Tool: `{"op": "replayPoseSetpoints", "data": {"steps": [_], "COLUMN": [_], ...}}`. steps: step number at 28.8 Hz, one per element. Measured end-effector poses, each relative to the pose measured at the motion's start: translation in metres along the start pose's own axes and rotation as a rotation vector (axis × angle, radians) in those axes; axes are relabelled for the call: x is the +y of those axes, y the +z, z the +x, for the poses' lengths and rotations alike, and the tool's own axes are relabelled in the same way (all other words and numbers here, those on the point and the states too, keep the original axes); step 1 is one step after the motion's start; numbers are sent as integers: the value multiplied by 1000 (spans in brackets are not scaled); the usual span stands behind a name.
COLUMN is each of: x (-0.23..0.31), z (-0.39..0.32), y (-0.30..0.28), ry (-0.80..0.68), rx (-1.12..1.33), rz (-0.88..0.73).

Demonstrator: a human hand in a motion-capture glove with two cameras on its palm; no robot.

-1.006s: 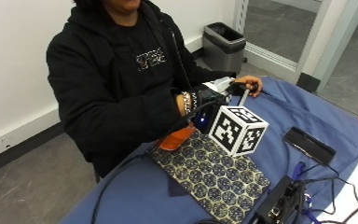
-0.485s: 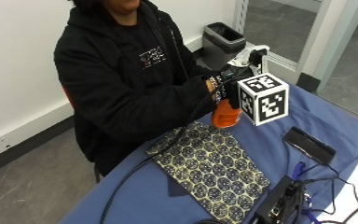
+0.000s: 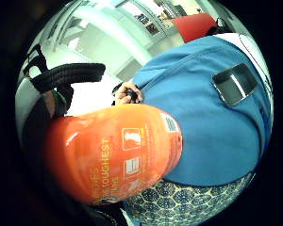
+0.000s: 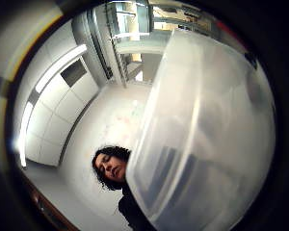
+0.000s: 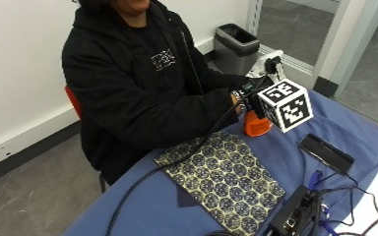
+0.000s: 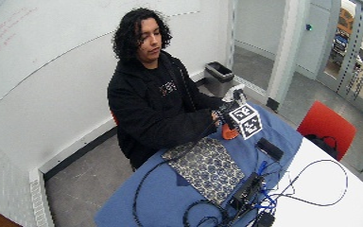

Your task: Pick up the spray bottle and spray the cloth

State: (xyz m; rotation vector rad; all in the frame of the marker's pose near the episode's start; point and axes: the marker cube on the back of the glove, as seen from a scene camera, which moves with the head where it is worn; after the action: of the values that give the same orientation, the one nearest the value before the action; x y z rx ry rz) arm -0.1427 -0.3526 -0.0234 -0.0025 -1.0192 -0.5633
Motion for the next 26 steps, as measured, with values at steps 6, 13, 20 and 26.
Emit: {"op": "replayPoseSetpoints", "data": {"steps": [6, 13, 20, 26], "x": [-3, -5, -5, -22], "z": [9, 13, 16, 21], "y": [3, 0, -4, -24], "ry": [22, 29, 28, 83], "rx": [-36, -63, -94, -100], "rz": [-24, -31, -23, -14]}}
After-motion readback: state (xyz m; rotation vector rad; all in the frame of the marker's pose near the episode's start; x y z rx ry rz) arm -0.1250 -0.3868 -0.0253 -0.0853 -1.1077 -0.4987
